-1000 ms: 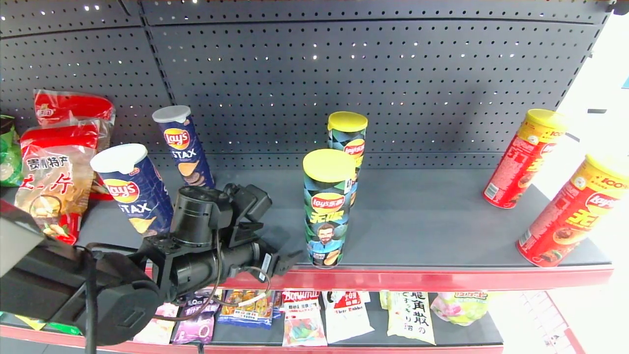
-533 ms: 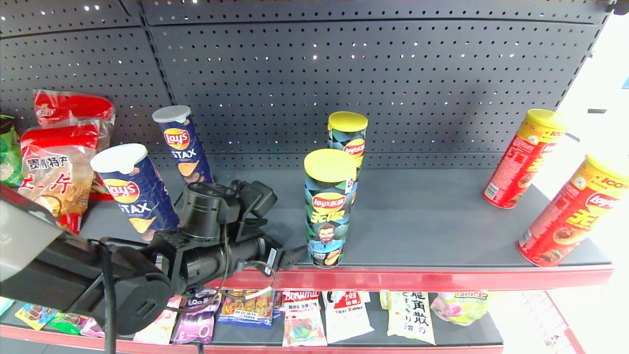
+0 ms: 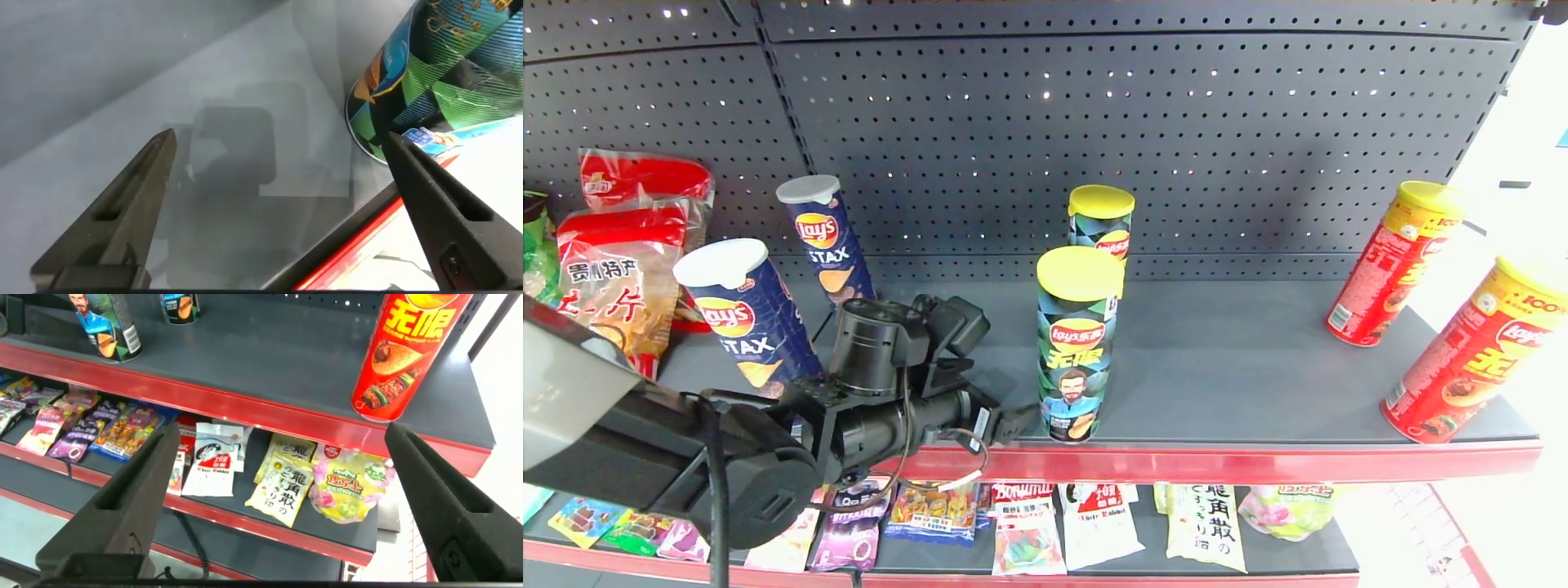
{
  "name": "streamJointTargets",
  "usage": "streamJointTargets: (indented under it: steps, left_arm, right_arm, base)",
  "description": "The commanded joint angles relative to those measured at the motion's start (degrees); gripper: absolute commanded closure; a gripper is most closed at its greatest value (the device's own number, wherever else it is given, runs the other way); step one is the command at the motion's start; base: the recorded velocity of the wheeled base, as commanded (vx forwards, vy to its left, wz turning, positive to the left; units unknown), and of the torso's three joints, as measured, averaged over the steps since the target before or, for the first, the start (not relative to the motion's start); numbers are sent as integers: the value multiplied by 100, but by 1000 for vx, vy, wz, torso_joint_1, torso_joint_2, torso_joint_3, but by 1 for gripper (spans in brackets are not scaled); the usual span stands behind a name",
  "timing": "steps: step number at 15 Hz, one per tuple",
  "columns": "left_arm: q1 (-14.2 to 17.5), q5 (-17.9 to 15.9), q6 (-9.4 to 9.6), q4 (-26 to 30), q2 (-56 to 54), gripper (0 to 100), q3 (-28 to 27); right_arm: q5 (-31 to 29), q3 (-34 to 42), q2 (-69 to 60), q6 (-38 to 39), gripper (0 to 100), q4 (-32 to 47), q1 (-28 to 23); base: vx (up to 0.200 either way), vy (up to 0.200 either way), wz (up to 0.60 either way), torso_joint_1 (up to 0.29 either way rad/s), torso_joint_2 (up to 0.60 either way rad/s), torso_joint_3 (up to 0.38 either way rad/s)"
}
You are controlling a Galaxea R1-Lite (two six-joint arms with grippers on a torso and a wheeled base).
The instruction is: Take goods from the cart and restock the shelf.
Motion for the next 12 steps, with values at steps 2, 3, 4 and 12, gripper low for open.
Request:
streamJointTargets:
  steps: [2,3,4,12]
  left_arm:
    - [-66,-1,-1,-16,59,0,-15]
    - [-83,-1,-1,-7,68,0,-15]
    - [-83,-1,-1,-7,68,0,-15]
    - [-145,-10,-1,-7,217,0,-217]
  right_arm:
    - [1,6,16,-2,0,1,3]
    - [1,6,-1,-2,0,1,3]
    - [1,6,-1,-2,0,1,3]
    - [1,6,-45,-2,0,72,3]
  base:
    - [0,0,0,0,0,0]
    - [0,0,0,0,0,0]
    - [0,0,0,0,0,0]
    - [0,0,0,0,0,0]
